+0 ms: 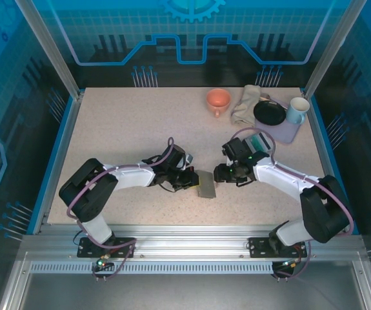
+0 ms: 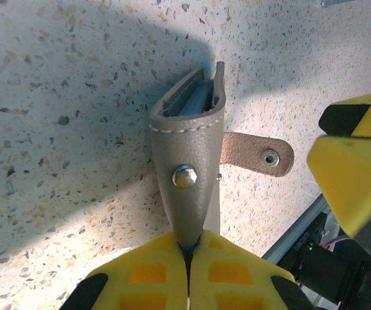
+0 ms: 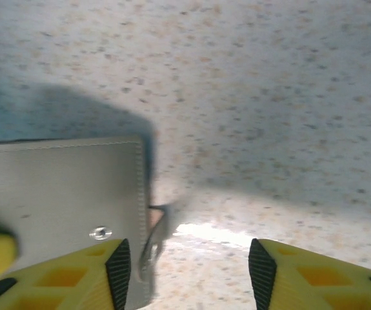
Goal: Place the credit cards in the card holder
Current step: Open the button on the card holder.
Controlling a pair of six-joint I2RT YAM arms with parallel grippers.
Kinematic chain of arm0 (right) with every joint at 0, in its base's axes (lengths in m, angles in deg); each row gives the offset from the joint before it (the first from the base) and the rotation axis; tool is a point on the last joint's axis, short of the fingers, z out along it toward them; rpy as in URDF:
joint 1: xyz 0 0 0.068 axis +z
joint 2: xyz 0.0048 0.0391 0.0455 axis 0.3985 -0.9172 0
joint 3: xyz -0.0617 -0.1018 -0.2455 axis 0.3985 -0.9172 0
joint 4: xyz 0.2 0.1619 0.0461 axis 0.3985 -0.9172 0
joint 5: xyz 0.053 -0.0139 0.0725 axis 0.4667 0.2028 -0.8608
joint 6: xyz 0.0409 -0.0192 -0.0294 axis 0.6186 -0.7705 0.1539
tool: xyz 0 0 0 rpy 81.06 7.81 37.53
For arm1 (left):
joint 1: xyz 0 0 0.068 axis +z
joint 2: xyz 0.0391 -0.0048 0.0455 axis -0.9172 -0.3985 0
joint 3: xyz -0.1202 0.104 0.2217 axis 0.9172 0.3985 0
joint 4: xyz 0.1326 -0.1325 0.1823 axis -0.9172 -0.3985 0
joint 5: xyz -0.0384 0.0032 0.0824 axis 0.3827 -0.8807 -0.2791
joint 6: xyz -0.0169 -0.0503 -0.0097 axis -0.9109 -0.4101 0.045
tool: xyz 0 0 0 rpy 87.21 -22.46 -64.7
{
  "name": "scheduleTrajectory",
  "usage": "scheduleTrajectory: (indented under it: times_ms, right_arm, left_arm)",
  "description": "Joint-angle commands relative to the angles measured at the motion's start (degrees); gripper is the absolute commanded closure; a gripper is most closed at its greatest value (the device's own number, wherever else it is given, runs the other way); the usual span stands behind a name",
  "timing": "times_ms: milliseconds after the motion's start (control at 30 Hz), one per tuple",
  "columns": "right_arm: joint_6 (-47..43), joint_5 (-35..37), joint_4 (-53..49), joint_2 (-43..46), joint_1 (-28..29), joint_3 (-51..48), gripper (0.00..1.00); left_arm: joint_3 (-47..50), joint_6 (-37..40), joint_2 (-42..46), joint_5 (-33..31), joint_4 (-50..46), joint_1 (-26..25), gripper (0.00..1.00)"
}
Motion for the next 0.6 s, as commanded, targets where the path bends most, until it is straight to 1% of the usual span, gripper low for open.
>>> scheduleTrajectory:
  times_ms: [0,167,233,267,333,400,433,467,500,533,567]
  right_arm:
    - [0.32,-6.82,0.89,-1.31,-0.55,1.3,0.43]
    - [-0.56,-6.94,0.53,-4.67,-0.58,1.38,0.43]
    - [-0.81,-7.05,0.88,-5.27,-0.81,0.83,0.46]
    - [-1.0,-7.45,1.16,-5.64,-0.98,0.58,0.52]
    - [-0.89,-7.34,1.31,-5.7,-1.13,0.28,0.59]
    - [-1.0,-7.52,1.33,-5.49,-1.39,0.05,0.7]
    - [-0.85,-7.61,1.18,-5.24,-1.58,-0.08,0.75]
    - [-0.82,-7.68,1.02,-4.93,-1.75,-0.1,0.8]
    - [-0.82,-7.71,0.88,-4.4,-1.9,-0.05,0.83]
    - [-0.74,-7.75,0.57,-3.81,-1.95,-0.02,0.86]
    - [-0.78,-7.91,0.31,-2.99,-2.03,0.1,0.88]
  left_arm:
    - [-0.59,1.73,0.97,1.24,-0.17,0.38,1.0]
    - [-0.9,1.65,0.9,1.41,-0.32,0.42,1.0]
    - [-0.81,1.74,0.92,1.35,-0.25,0.39,1.0]
    - [-0.77,1.68,0.99,1.3,-0.36,0.43,1.0]
    - [-0.73,1.83,0.99,1.03,-0.51,0.38,1.0]
    - [-0.73,1.7,0.99,0.79,-0.69,0.38,1.0]
    - [-0.79,1.82,0.98,0.52,-0.93,0.38,0.98]
    - [-0.77,1.91,1.05,0.01,-1.47,0.4,0.93]
    - [-0.89,1.99,1.16,-0.65,-2.26,0.38,0.91]
    - [-1.05,2.19,1.4,-1.64,-3.41,0.43,0.86]
    - [-1.24,2.34,1.79,-2.83,-5.12,0.43,0.79]
